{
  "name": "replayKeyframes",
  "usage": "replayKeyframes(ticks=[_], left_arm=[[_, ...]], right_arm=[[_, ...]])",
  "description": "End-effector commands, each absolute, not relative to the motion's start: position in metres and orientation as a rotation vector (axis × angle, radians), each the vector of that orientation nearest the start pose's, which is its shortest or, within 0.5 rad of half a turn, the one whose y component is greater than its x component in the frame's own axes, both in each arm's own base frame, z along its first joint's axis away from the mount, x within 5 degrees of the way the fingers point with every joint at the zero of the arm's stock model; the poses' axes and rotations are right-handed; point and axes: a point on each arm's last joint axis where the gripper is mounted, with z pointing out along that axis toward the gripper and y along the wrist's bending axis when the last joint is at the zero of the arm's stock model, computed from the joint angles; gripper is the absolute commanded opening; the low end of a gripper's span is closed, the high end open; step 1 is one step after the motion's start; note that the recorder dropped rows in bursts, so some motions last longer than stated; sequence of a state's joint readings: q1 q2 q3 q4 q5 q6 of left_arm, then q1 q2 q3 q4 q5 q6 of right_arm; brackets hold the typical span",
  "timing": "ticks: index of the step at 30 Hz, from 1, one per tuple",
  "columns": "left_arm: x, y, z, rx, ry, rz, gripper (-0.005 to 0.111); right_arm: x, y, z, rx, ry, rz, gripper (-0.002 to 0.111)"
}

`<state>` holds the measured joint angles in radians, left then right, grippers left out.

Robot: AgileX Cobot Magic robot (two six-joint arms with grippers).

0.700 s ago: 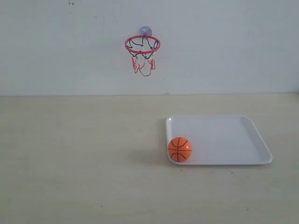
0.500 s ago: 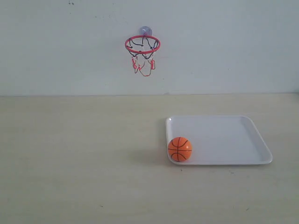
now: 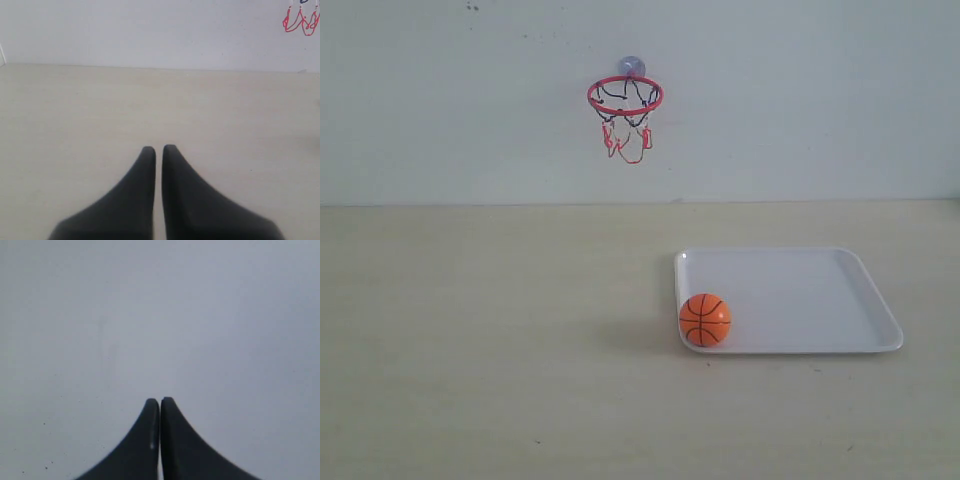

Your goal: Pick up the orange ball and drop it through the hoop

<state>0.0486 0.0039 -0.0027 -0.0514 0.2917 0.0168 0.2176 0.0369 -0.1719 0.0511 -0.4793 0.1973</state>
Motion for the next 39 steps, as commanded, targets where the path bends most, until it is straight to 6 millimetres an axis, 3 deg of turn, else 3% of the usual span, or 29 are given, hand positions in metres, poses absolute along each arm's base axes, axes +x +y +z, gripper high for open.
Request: replayKeyframes(ticks=[1,5,8,14,18,21,23,25,26,28,33,39], left_arm=[[0.055,0.001,0.187,-0.065,1.773,-0.009,0.004],[0.055,0.001,0.187,-0.065,1.773,-0.009,0.004],[0.055,0.001,0.187,-0.065,1.773,-0.009,0.004],[0.055,0.001,0.187,-0.065,1.773,-0.009,0.004],[0.055,0.001,0.187,-0.065,1.773,-0.009,0.004],[0.055,0.001,0.187,-0.065,1.773,-0.009,0.004],[0.055,0.001,0.187,-0.065,1.773,-0.009,0.004],[0.055,0.001,0.187,-0.065,1.773,-0.009,0.004],[0.055,0.001,0.187,-0.065,1.773,-0.009,0.004],[0.055,0.001,0.187,-0.065,1.773,-0.009,0.004],[0.055,0.001,0.187,-0.065,1.773,-0.009,0.004],[0.055,0.001,0.187,-0.065,1.773,-0.009,0.004]], right_arm=[[0.056,0.011,0.339,0.006,1.21,0.372,0.0],[0.1,0.024,0.341,-0.026,1.659,0.336,0.0],[0.133,0.033,0.324,-0.041,1.983,0.304,0.0],[0.174,0.045,0.285,-0.003,2.275,0.329,0.0],[0.196,0.056,0.274,-0.146,2.412,0.324,0.0],[0.216,0.069,0.281,-0.287,2.483,0.396,0.0],[0.24,0.078,0.284,-0.343,2.515,0.431,0.005],[0.268,0.085,0.278,-0.355,2.542,0.437,0.024],[0.283,0.096,0.27,-0.432,2.543,0.467,0.044],[0.302,0.117,0.253,-0.498,2.558,0.49,0.067],[0.348,0.167,0.207,-0.576,2.592,0.499,0.069],[0.38,0.185,0.164,-0.529,2.667,0.515,0.069]])
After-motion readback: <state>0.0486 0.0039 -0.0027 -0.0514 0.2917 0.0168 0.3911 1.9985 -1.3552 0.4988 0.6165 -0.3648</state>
